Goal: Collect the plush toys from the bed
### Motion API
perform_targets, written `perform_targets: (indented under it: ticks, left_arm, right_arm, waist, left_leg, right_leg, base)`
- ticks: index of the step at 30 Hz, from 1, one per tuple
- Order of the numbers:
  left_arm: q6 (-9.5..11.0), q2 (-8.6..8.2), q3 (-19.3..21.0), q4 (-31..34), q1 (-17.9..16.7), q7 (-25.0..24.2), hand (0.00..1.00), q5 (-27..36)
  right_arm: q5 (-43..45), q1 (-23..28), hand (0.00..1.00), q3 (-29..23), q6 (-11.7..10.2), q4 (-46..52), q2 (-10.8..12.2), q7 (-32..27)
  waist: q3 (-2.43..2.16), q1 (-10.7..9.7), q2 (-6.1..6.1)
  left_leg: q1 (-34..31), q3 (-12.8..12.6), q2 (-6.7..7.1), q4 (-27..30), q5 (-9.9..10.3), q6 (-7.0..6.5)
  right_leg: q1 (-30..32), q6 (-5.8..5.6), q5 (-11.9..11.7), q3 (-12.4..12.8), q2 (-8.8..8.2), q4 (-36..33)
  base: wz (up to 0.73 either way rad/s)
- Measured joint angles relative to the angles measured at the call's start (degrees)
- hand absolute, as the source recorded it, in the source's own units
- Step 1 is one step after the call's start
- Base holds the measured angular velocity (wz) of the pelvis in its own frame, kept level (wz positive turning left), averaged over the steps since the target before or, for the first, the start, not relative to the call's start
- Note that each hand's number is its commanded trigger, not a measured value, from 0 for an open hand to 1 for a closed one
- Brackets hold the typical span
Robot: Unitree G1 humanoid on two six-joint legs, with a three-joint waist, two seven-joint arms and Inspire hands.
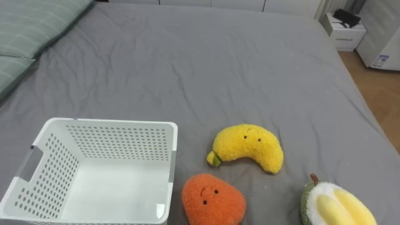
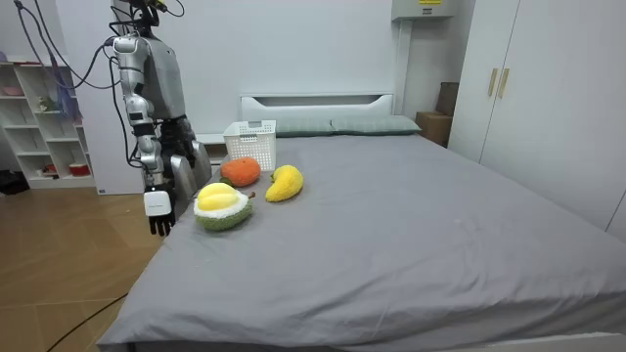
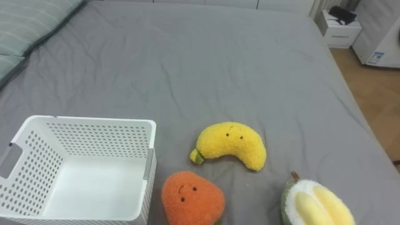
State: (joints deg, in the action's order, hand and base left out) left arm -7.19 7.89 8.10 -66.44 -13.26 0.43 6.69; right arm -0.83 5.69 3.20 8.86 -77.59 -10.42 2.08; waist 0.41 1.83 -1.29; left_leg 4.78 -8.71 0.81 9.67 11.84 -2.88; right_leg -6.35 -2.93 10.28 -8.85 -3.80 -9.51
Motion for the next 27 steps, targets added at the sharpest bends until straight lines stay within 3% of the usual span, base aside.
perform_targets:
  ticks: [8, 18, 23, 25, 27]
  left_arm:
    - [-0.10, 0.27, -0.73, 0.10, 0.02, -0.01, 0.00, 0.12]
    - [-3.41, 0.90, -0.28, -0.46, 0.18, -1.04, 0.00, -0.09]
    - [-4.48, 0.90, 4.54, 0.36, -0.93, -1.17, 0.00, -0.13]
    - [-4.49, 1.15, 7.83, 0.88, -1.68, -1.08, 0.00, -0.06]
    - [-4.47, 2.09, 8.02, 1.13, -1.72, -1.04, 0.00, 0.06]
  right_arm:
    - [1.12, -0.11, 0.00, 0.63, 1.25, -0.06, 0.11, 0.62]
    - [-1.49, 0.73, 0.00, -1.61, 3.91, -1.84, 0.02, 1.81]
    - [-6.85, 2.04, 0.00, -12.38, 4.81, -2.60, -0.24, -0.56]
    - [-11.50, 2.29, 0.00, -19.45, 4.80, -2.39, -1.94, -2.52]
    - [-13.41, 2.46, 0.00, -22.82, 4.79, -1.51, -3.27, -5.13]
  waist:
    - [0.00, 0.11, -0.08]
    - [0.20, -0.15, -0.49]
    - [0.19, -1.54, -1.31]
    - [0.19, -2.44, -1.63]
    - [0.18, -3.22, -1.88]
  left_leg:
    - [0.05, 0.04, 0.00, 0.03, 0.00, 0.00]
    - [0.50, -0.01, 0.01, -0.18, 0.00, 0.00]
    - [1.10, -0.14, -0.04, -0.19, 0.03, 0.03]
    - [1.73, -0.31, -0.05, -0.34, 0.03, 0.03]
    - [1.83, -0.53, -0.09, -0.26, 0.02, 0.03]
  right_leg:
    - [-0.04, 0.00, 0.00, -0.05, -0.01, -0.03]
    - [0.09, 0.02, 0.06, 0.20, 0.04, -0.04]
    - [-0.57, 0.01, 0.15, 0.08, 0.01, 0.07]
    - [-0.96, 0.02, 0.16, 0.37, 0.04, -0.06]
    - [-0.85, 0.06, 0.23, 0.87, 0.07, -0.08]
  base:
    - [0.00]
    - [0.00]
    - [0.00]
    - [-0.05]
    - [-0.09]
